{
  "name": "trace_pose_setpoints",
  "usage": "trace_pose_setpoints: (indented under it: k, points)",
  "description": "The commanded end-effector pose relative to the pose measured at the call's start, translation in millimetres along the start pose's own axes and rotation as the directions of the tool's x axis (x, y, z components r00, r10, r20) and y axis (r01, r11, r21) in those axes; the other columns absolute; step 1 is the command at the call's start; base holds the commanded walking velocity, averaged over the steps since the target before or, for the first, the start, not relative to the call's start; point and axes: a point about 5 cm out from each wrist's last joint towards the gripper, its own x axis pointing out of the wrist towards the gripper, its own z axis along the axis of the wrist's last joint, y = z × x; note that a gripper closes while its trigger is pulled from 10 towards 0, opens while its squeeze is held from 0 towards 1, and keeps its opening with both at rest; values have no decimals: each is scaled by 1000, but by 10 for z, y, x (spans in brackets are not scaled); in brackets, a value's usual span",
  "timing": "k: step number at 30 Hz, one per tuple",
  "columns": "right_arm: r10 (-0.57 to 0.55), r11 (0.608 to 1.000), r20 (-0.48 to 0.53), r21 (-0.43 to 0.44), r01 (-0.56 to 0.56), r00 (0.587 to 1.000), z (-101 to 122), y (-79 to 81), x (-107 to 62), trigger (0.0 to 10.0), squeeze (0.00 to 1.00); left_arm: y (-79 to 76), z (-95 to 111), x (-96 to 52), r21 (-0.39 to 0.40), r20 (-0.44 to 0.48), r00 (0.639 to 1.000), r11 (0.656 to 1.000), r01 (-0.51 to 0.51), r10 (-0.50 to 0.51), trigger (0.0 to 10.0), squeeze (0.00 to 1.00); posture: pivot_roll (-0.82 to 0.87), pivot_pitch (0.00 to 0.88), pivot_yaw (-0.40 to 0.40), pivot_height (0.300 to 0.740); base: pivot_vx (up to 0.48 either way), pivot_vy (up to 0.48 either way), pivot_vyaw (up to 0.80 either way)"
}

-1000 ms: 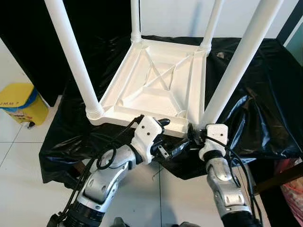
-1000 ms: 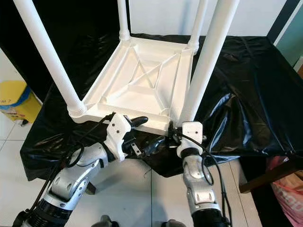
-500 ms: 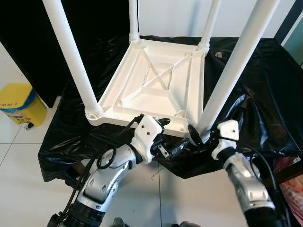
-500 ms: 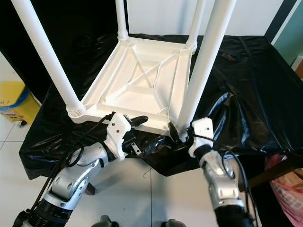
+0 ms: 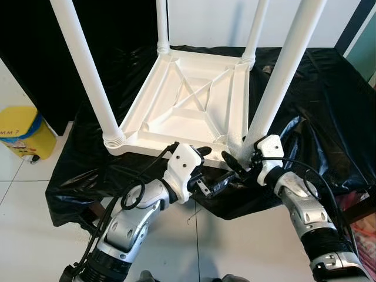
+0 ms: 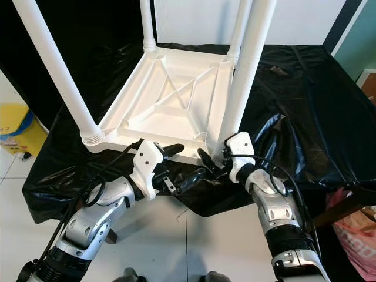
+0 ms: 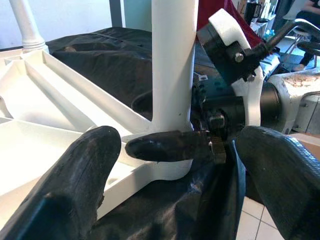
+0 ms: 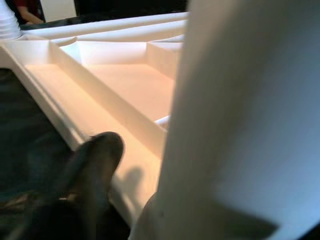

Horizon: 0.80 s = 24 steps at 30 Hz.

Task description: Building children table

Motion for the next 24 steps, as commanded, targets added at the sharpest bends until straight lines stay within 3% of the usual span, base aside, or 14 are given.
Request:
trace_pose_setpoints:
  k: [1,10,11,12,13,14,20,24]
  points:
    - [24,1000,-27,-2,-24,999,-67,47,-8,0,0,-3,-1,6,4,1,1000,1000,-2,2,10000,0,8,77,-29,740,0,0,0]
    - [-5,1000,-49,-15,5,999,-141,6,-57,0,0,-7,5,43,0,12,1000,1000,12,-12,10000,0,-15,75,-20,740,0,0,0]
    - [-24,1000,-56,-15,23,998,-158,-8,-73,824,0,-10,3,49,2,11,1000,1000,17,-17,10000,0,-15,73,-21,740,0,0,0]
    - [-24,1000,-56,-15,23,998,-158,-8,-73,824,0,-10,3,49,2,11,1000,1000,17,-17,10000,0,-15,73,-21,740,0,0,0]
    - [-42,999,-57,-7,41,998,-163,-15,-82,4824,0,-10,3,49,1,11,1000,1000,18,-18,10000,0,-14,73,-21,740,0,0,0]
    - [-56,998,-59,2,57,997,-169,-20,-90,10000,0,-11,2,48,1,11,1000,1000,19,-19,10000,0,-14,73,-21,740,0,0,0]
    - [-119,993,-81,17,121,990,-210,0,-117,10000,0,-11,-3,40,3,8,1000,1000,14,-14,10000,0,-10,75,-24,740,0,0,0]
    - [-240,969,-102,25,244,965,-257,47,-141,10000,0,-18,-11,38,4,6,1000,1000,14,-14,10000,0,-8,77,-24,740,0,0,0]
